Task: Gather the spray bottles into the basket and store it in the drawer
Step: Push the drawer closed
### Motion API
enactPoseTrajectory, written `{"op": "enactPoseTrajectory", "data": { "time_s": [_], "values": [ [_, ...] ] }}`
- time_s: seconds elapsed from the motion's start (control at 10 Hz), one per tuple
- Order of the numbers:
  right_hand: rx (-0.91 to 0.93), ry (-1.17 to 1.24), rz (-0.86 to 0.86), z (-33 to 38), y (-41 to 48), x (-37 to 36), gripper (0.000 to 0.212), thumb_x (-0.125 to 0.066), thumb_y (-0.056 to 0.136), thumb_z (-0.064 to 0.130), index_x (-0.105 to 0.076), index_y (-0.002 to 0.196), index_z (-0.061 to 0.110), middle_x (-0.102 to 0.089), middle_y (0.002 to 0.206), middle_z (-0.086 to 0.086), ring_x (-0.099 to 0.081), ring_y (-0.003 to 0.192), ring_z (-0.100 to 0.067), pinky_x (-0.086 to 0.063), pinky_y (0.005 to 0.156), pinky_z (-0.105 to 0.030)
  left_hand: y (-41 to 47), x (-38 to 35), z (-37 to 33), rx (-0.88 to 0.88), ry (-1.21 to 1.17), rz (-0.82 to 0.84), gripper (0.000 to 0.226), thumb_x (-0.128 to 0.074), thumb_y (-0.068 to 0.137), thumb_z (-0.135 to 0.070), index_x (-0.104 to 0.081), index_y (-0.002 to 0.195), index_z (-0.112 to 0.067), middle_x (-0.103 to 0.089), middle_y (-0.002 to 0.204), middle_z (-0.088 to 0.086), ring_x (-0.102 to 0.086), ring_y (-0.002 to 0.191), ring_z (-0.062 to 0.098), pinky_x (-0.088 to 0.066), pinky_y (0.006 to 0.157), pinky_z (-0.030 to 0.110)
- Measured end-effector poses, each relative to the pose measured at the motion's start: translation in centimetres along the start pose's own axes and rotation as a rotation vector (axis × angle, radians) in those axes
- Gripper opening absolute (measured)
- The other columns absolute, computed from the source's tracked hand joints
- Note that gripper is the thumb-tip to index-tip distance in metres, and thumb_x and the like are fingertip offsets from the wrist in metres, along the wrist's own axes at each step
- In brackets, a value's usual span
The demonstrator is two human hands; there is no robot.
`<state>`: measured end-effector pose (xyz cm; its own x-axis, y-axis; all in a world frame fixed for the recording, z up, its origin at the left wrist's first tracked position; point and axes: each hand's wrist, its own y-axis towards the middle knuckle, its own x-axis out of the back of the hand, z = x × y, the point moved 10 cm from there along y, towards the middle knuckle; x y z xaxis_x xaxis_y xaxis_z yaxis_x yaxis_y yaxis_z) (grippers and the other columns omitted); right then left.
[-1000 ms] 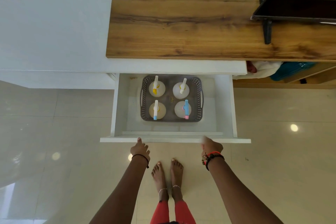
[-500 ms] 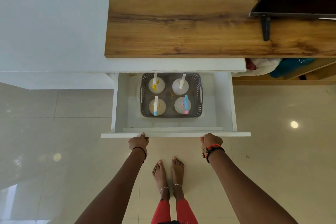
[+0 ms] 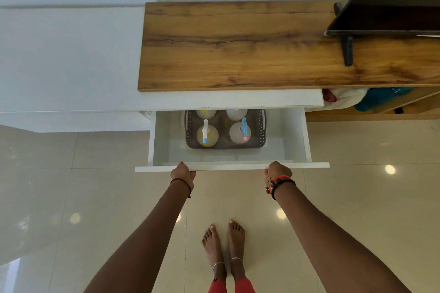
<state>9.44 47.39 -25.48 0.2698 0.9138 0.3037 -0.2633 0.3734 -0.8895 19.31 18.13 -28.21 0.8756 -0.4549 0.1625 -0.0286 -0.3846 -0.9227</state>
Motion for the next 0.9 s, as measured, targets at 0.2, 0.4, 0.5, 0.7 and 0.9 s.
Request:
{"op": "enactPoseTrajectory", "data": {
  "time_s": [0.2, 0.4, 0.5, 0.7, 0.9],
  "values": [
    [0.1, -0.269, 0.099, 4.2, -1.3, -3.5, 0.025, -0.031, 0.099, 0.008, -0.054, 0.089, 0.006, -0.056, 0.107, -0.017, -0.043, 0.087, -0.02, -0.04, 0.035, -0.011, -0.4, -2.5, -2.2, 0.018, -0.146, -0.01, 0.043, -0.032, 0.1, -0.013, -0.036, 0.142, -0.002, -0.048, 0.119, 0.017, -0.06, 0.09, 0.026, -0.046, 0.088, 0.027],
    [0.07, -0.065, 0.066, 6.7, -0.2, -3.9, 0.022, -0.032, 0.101, 0.006, -0.049, 0.089, -0.002, -0.049, 0.135, -0.03, -0.036, 0.091, -0.02, -0.037, 0.036, -0.008, -0.9, -5.5, -4.1, 0.056, -0.249, 0.077, 0.052, -0.025, 0.101, -0.023, -0.025, 0.149, -0.002, -0.043, 0.146, 0.021, -0.049, 0.132, 0.029, -0.036, 0.112, 0.03],
    [0.08, 0.204, 0.06, 7.0, 0.6, -4.6, 0.033, -0.033, 0.094, 0.003, -0.05, 0.12, -0.008, -0.057, 0.083, -0.016, -0.057, 0.088, -0.025, -0.051, 0.067, -0.016, -0.9, -6.8, -5.3, 0.05, -0.32, 0.117, 0.058, -0.023, 0.103, -0.033, -0.02, 0.151, -0.002, -0.033, 0.155, 0.018, -0.038, 0.142, 0.026, -0.031, 0.119, 0.033],
    [0.071, 0.395, 0.067, 9.3, 1.4, -5.9, 0.05, -0.026, 0.085, -0.009, -0.044, 0.131, -0.008, -0.061, 0.11, -0.021, -0.064, 0.104, -0.033, -0.051, 0.1, -0.036, -0.5, -8.6, -6.6, -0.028, -0.413, 0.202, 0.064, -0.019, 0.102, -0.047, -0.011, 0.154, -0.009, -0.038, 0.154, 0.013, -0.041, 0.141, 0.022, -0.03, 0.12, 0.036],
    [0.073, 0.454, 0.079, 11.4, 2.0, -7.2, 0.055, -0.025, 0.082, -0.015, -0.042, 0.134, -0.008, -0.055, 0.129, -0.026, -0.063, 0.11, -0.034, -0.054, 0.096, -0.034, 0.5, -10.2, -7.9, -0.05, -0.477, 0.248, 0.069, -0.02, 0.101, -0.05, -0.011, 0.153, -0.007, -0.045, 0.15, 0.011, -0.049, 0.135, 0.02, -0.033, 0.118, 0.036]
  ]
}}
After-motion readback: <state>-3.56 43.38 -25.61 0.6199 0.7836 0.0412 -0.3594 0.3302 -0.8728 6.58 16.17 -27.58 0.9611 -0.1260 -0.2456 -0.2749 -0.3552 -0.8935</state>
